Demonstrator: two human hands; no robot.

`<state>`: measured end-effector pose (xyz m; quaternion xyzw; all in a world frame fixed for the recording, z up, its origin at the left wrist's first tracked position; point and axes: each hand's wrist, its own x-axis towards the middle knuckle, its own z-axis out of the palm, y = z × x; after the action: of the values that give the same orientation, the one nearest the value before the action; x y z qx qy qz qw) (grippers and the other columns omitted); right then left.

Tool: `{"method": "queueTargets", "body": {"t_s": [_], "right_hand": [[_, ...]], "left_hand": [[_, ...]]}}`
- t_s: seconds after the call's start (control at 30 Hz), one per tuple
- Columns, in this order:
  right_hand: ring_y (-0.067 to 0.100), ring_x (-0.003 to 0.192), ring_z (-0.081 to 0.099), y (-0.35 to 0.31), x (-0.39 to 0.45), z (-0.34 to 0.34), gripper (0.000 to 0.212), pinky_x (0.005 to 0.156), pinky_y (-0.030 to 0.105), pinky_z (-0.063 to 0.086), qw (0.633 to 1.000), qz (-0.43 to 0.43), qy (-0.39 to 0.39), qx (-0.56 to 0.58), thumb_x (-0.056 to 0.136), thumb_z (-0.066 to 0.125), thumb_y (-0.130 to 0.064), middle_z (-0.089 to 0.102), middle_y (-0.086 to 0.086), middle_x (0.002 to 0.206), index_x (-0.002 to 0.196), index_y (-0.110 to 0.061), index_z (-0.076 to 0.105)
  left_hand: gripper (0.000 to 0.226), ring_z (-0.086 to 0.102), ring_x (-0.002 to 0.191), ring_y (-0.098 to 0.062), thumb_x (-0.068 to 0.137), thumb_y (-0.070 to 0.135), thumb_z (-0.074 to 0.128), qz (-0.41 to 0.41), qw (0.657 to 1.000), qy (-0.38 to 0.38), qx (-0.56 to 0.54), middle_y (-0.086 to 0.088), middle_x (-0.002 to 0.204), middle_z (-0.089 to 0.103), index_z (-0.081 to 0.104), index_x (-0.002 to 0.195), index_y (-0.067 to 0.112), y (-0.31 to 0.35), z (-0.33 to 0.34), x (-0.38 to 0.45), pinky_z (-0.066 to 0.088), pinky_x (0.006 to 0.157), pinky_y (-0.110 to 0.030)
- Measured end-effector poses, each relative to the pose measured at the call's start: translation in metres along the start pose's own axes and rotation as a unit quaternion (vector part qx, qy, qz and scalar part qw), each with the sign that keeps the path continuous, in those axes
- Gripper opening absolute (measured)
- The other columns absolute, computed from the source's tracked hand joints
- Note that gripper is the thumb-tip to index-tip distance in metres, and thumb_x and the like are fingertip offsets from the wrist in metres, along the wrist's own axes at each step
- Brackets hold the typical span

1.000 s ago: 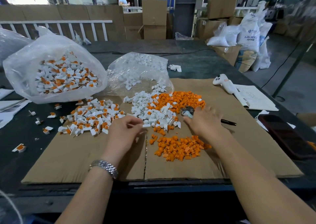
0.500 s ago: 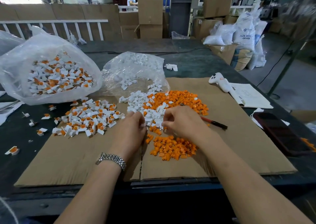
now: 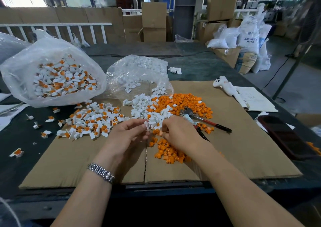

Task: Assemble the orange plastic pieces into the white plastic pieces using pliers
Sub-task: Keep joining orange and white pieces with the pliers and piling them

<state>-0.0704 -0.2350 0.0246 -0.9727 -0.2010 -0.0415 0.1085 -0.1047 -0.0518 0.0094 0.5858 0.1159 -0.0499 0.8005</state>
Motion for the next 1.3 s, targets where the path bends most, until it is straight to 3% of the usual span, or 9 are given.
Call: {"method": "queueTargets", "body": {"t_s": [0.13, 0.27, 0.47, 0.63, 0.7, 0.8, 0.97, 1.13, 1.3], "right_hand": [[0.016, 0.085, 0.062, 0.006, 0.0, -0.012, 0.017, 0.076, 0.035, 0.054, 0.978, 0.031, 0.035, 0.205, 0.087, 0.075, -0.013, 0.063, -0.002, 0.091, 0.095, -0.019, 0.061], [0.014, 0.087, 0.064, 0.005, -0.003, -0.022, 0.015, 0.079, 0.041, 0.06, 0.943, 0.022, 0.043, 0.33, 0.089, 0.074, -0.018, 0.063, -0.004, 0.098, 0.099, -0.028, 0.072], [0.014, 0.088, 0.075, 0.002, -0.008, -0.023, 0.017, 0.072, 0.033, 0.062, 0.815, 0.074, 0.021, 0.574, 0.092, 0.073, -0.015, 0.078, 0.002, 0.089, 0.107, -0.022, 0.077], [0.022, 0.095, 0.075, -0.002, -0.006, -0.019, 0.017, 0.085, 0.029, 0.06, 0.737, 0.102, 0.007, 0.668, 0.096, 0.063, -0.004, 0.077, 0.014, 0.097, 0.11, -0.005, 0.074], [0.013, 0.09, 0.074, -0.003, -0.007, -0.018, 0.015, 0.08, 0.024, 0.059, 0.755, 0.096, 0.028, 0.648, 0.094, 0.067, -0.008, 0.078, 0.005, 0.094, 0.106, -0.01, 0.076], [-0.002, 0.075, 0.067, -0.003, -0.009, -0.02, 0.011, 0.068, 0.012, 0.052, 0.812, 0.076, 0.053, 0.576, 0.092, 0.072, -0.016, 0.075, -0.012, 0.082, 0.096, -0.024, 0.079], [0.019, 0.079, 0.074, -0.008, -0.013, -0.021, 0.008, 0.073, 0.024, 0.059, 0.826, 0.045, 0.043, 0.561, 0.091, 0.073, -0.013, 0.077, 0.006, 0.082, 0.098, -0.009, 0.075], [0.012, 0.079, 0.069, -0.016, -0.014, -0.019, 0.007, 0.079, 0.036, 0.06, 0.895, 0.034, 0.078, 0.437, 0.091, 0.073, -0.025, 0.073, -0.003, 0.082, 0.091, -0.018, 0.075], [0.007, 0.076, 0.065, -0.027, -0.015, -0.017, 0.009, 0.075, 0.033, 0.059, 0.911, 0.058, 0.093, 0.398, 0.092, 0.07, -0.028, 0.07, -0.007, 0.08, 0.089, -0.02, 0.073]], "left_hand": [[0.029, 0.077, 0.084, -0.024, 0.082, 0.003, 0.074, -0.038, 0.991, -0.053, -0.118, -0.022, 0.107, 0.076, 0.077, 0.109, -0.002, 0.001, -0.005, -0.001, 0.063, 0.068, -0.024], [0.024, 0.077, 0.087, -0.023, 0.084, 0.001, 0.072, -0.052, 0.983, -0.082, -0.153, -0.021, 0.111, 0.075, 0.079, 0.108, 0.0, 0.002, -0.007, -0.002, 0.064, 0.073, -0.025], [0.024, 0.077, 0.093, -0.025, 0.084, 0.0, 0.071, -0.062, 0.978, -0.088, -0.181, -0.021, 0.112, 0.075, 0.08, 0.107, 0.003, 0.002, -0.006, -0.003, 0.063, 0.071, -0.025], [0.023, 0.077, 0.095, -0.025, 0.085, 0.001, 0.07, -0.054, 0.977, -0.088, -0.186, -0.02, 0.112, 0.075, 0.08, 0.106, 0.003, -0.001, -0.006, -0.004, 0.063, 0.073, -0.026], [0.023, 0.077, 0.094, -0.025, 0.085, 0.0, 0.07, -0.053, 0.977, -0.086, -0.186, -0.021, 0.112, 0.075, 0.08, 0.105, 0.003, -0.002, -0.005, -0.004, 0.063, 0.072, -0.026], [0.023, 0.077, 0.094, -0.026, 0.084, -0.001, 0.07, -0.055, 0.977, -0.082, -0.187, -0.022, 0.114, 0.075, 0.08, 0.104, 0.003, -0.002, -0.004, -0.005, 0.063, 0.072, -0.026], [0.022, 0.077, 0.092, -0.026, 0.084, -0.001, 0.068, -0.041, 0.98, -0.086, -0.173, -0.024, 0.112, 0.074, 0.08, 0.102, 0.003, -0.001, -0.002, -0.008, 0.063, 0.071, -0.026], [0.022, 0.077, 0.091, -0.027, 0.082, -0.004, 0.068, -0.031, 0.983, -0.07, -0.167, -0.023, 0.108, 0.075, 0.08, 0.1, 0.002, 0.0, 0.001, -0.01, 0.063, 0.069, -0.025], [0.023, 0.076, 0.08, -0.023, 0.081, -0.003, 0.072, -0.002, 0.987, -0.077, -0.142, -0.02, 0.098, 0.076, 0.08, 0.102, 0.003, 0.001, 0.006, -0.017, 0.064, 0.068, -0.035]]}}
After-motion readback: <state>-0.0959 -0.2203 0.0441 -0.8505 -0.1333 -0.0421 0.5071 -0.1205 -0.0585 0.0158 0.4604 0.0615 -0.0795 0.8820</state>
